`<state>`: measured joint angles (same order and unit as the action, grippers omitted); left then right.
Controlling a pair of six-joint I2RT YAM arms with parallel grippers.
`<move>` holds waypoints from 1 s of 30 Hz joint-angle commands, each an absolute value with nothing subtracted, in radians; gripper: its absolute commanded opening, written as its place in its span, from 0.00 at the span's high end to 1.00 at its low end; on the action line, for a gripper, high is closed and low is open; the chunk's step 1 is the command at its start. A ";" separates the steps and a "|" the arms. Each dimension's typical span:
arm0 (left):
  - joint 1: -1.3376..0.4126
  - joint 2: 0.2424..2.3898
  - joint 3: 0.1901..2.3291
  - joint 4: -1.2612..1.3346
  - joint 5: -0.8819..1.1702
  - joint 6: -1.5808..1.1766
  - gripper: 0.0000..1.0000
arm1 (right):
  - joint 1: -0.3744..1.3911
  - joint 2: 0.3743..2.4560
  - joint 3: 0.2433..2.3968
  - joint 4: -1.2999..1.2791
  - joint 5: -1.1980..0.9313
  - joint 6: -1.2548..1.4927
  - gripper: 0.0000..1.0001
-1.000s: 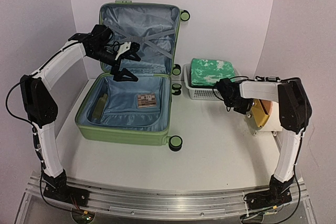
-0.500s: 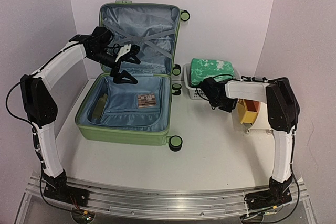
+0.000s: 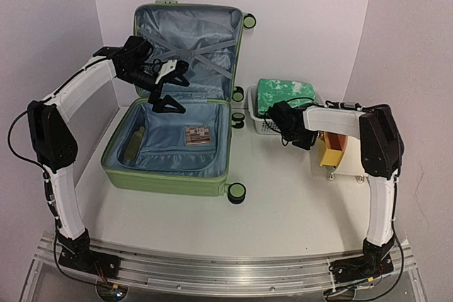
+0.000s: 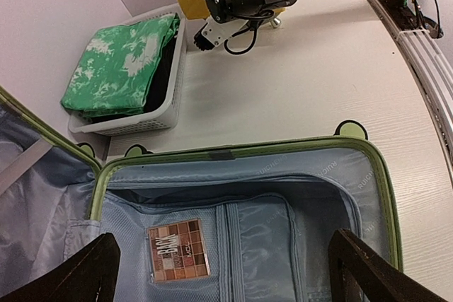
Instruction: Open, take out, and arrange the luggage
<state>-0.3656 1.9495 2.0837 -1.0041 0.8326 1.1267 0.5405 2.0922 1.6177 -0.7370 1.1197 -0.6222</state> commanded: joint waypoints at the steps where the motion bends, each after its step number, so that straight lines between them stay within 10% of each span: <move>1: -0.365 1.894 2.072 -1.011 0.835 1.126 0.00 | 0.560 2.069 1.627 -0.701 1.025 -0.622 0.92; 15: -0.339 1.998 1.963 -0.815 0.556 0.774 0.00 | 0.574 2.033 1.741 -0.694 0.926 -0.550 0.26; 23: -0.303 2.080 1.898 -0.723 0.121 0.305 0.23 | 0.602 2.019 1.813 -0.692 0.883 -0.484 0.16; 30: -0.268 2.103 1.764 -0.659 -0.209 0.128 0.15 | 0.661 2.034 1.814 -0.692 0.883 -0.443 0.16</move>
